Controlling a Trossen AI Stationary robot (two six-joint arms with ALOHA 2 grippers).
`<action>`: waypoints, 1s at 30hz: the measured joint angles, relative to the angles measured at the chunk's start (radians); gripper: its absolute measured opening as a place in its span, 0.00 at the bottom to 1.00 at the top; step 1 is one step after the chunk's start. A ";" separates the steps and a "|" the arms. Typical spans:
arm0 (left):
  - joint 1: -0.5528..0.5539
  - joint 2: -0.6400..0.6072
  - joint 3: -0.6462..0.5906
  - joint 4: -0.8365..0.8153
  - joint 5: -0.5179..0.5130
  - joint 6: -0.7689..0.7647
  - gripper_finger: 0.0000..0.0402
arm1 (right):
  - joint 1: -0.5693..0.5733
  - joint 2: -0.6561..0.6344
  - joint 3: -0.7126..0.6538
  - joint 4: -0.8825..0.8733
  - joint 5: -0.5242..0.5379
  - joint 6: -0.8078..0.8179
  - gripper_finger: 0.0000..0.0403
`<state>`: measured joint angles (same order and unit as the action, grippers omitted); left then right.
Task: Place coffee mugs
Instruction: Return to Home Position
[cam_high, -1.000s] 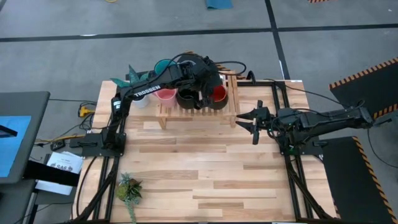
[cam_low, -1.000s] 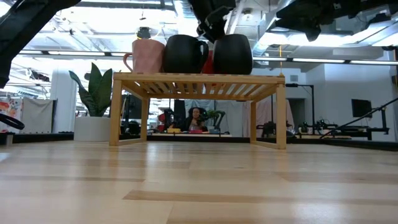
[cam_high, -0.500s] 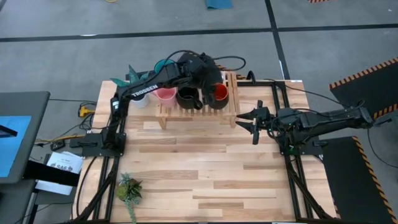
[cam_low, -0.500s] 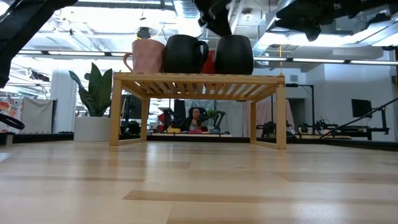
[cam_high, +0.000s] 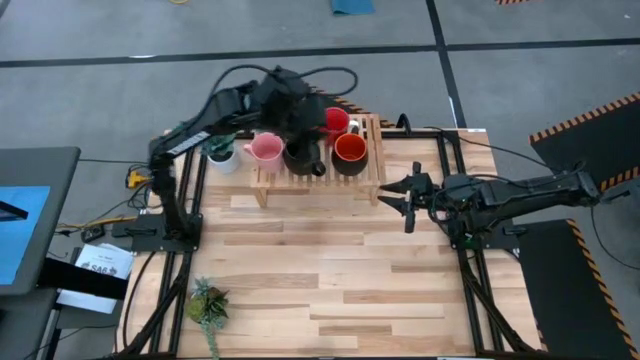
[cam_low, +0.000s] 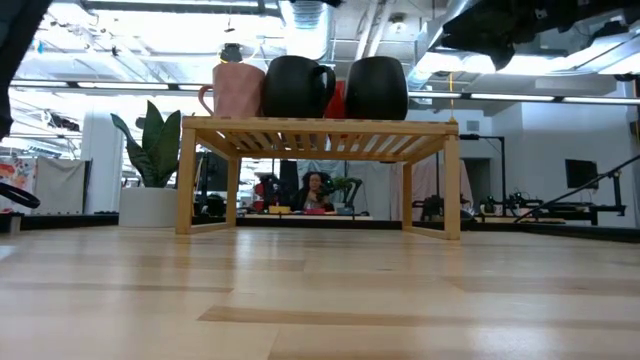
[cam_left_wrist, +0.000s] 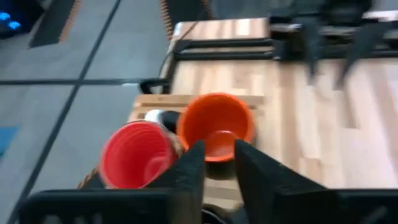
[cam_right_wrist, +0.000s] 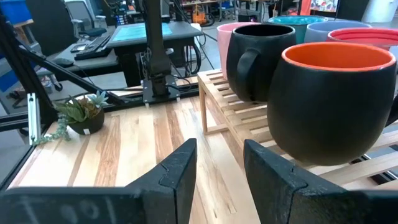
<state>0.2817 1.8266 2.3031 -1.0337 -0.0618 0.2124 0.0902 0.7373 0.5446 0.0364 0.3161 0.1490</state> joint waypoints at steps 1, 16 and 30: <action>-0.007 -0.030 -0.033 0.009 0.020 0.000 0.15 | 0.000 0.005 0.000 0.001 0.000 0.000 0.39; -0.118 -0.937 -1.298 0.831 0.075 0.013 0.00 | -0.001 0.035 -0.002 0.035 -0.001 0.000 0.39; -0.207 -1.637 -2.022 1.121 0.134 -0.086 0.00 | -0.001 0.035 -0.002 0.054 -0.001 0.003 0.39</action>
<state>0.0747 0.1892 0.2807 0.0873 0.0722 0.1262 0.0895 0.7723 0.5430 0.0907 0.3153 0.1522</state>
